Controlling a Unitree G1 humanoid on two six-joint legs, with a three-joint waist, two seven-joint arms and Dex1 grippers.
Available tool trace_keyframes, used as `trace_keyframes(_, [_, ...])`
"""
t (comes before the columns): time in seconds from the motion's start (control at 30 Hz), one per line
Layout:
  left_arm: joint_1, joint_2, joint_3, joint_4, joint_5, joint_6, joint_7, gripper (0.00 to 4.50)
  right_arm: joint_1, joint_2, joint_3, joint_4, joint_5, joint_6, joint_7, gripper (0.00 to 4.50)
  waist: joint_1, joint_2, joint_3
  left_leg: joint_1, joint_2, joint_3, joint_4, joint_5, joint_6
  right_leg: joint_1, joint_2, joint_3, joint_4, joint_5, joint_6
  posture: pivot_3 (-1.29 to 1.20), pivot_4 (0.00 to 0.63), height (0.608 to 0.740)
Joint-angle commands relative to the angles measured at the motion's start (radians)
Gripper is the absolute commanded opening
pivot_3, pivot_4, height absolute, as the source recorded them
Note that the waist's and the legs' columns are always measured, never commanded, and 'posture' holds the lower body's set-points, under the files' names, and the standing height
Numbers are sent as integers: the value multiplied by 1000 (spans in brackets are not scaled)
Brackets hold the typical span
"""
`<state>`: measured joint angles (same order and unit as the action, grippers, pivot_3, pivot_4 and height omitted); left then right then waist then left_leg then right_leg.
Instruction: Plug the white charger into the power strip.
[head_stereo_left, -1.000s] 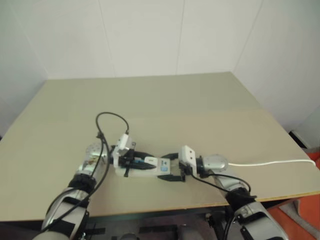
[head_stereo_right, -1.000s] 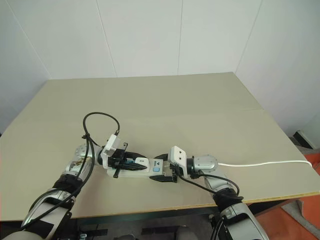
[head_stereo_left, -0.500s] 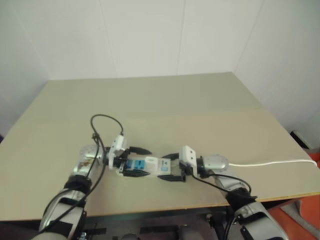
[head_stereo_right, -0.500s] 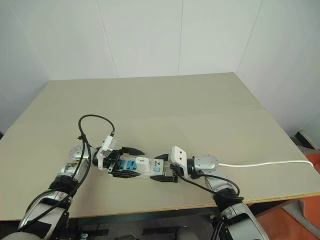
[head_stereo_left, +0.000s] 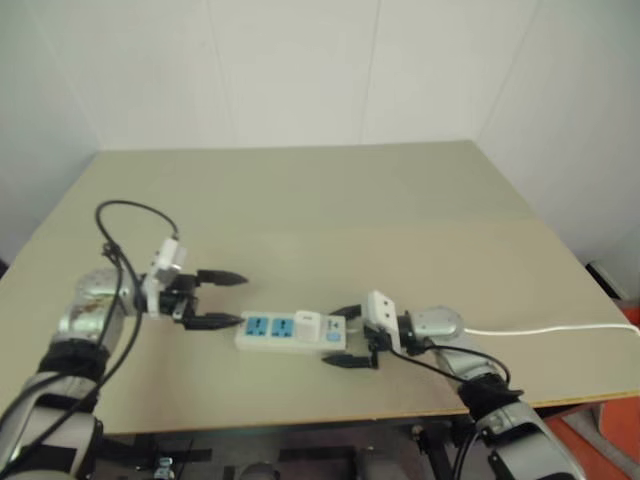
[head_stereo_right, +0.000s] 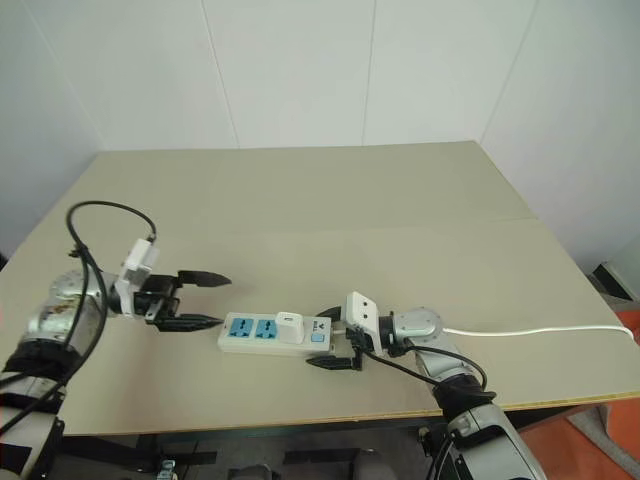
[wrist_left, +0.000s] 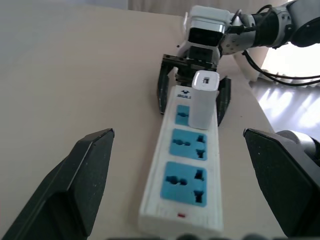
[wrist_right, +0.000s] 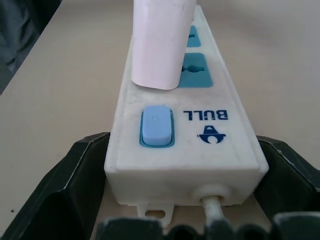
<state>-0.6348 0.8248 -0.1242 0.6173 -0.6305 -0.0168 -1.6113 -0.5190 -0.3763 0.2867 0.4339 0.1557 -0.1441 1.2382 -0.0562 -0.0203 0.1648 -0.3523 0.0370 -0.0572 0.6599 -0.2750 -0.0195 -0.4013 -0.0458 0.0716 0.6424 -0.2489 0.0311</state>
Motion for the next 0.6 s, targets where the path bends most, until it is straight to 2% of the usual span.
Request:
trace_keyframes(0.03, [-19, -5, 69, 19, -11, 7, -3, 4500, 5, -34, -26, -45, 16, 32, 17, 4444, 5, 0, 1, -2, 0, 0, 0, 0, 0, -2, 0, 0, 0, 0, 0, 0, 150, 740])
trace_keyframes(0.2, [4, -8, 102, -21, -2, 14, -3, 4500, 35, -119, -66, -169, 63, 68, 49, 4444, 16, 0, 4, -4, 0, 0, 0, 0, 0, -4, 0, -1, 0, 1, -1, 0, 150, 740])
trace_keyframes(0.4, [22, 8, 131, -20, 29, -14, -3, 4500, 81, -319, -167, -380, 149, 144, 119, 4444, 14, 0, 7, -5, 0, 0, 0, 0, 0, -5, 0, -1, 0, 0, -1, 0, 150, 740])
trace_keyframes(0.6, [113, 54, 138, -87, 46, -36, -3, 4500, 178, -534, -339, -516, 245, 179, 182, 4444, 12, 0, 9, -5, 0, 1, 0, 0, 0, -4, -1, 0, -1, 0, 0, 0, 150, 740])
